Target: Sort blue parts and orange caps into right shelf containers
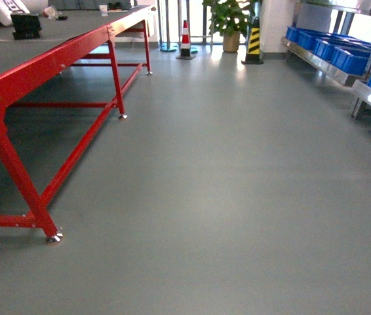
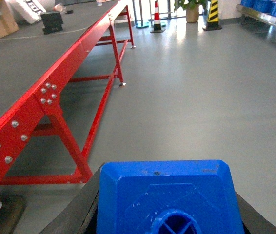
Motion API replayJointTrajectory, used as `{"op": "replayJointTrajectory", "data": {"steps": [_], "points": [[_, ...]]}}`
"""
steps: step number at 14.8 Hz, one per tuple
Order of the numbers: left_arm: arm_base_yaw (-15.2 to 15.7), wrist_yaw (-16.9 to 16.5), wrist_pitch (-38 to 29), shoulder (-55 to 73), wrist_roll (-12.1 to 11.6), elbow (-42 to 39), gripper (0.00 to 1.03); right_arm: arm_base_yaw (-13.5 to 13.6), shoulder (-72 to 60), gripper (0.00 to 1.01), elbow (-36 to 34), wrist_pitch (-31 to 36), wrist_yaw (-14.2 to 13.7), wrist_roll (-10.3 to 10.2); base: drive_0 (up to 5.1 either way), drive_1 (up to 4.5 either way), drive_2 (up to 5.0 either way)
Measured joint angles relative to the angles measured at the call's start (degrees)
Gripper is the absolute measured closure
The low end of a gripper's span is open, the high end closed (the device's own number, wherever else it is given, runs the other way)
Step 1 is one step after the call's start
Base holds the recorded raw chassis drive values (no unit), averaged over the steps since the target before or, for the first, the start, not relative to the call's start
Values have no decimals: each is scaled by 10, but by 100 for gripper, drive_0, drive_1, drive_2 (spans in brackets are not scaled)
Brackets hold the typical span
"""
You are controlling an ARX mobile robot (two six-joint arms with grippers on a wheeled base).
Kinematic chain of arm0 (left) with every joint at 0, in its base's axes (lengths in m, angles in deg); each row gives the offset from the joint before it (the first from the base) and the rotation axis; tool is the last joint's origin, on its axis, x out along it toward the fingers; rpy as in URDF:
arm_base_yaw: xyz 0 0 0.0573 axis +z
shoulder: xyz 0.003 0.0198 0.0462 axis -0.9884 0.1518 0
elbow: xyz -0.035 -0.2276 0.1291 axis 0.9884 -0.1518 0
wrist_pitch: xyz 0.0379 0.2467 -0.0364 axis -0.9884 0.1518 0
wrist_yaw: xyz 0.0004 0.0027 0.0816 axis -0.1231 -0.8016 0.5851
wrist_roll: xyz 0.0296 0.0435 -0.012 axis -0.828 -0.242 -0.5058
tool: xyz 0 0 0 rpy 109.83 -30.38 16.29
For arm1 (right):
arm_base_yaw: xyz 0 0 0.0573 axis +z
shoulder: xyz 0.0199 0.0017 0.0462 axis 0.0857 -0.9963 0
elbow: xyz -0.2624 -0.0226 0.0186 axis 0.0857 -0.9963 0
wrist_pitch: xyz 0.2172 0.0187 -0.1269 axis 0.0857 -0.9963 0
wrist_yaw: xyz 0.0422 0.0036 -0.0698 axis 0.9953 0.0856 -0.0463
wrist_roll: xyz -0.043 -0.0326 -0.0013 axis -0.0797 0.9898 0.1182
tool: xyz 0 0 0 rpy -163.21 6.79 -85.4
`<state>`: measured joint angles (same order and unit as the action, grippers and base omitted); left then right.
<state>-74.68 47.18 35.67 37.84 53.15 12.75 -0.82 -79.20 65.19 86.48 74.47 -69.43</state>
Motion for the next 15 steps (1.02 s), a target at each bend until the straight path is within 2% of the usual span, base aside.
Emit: {"op": "replayJointTrajectory", "data": {"steps": [2,15], "points": [[-4,-4,0,0,0,0,58,-3,1,56,0,0,-5,0,499,-247,-247],[0,1,-1,-1,0,0,58,-3,0,56,0,-2,-2,0,18,448,-411]]}}
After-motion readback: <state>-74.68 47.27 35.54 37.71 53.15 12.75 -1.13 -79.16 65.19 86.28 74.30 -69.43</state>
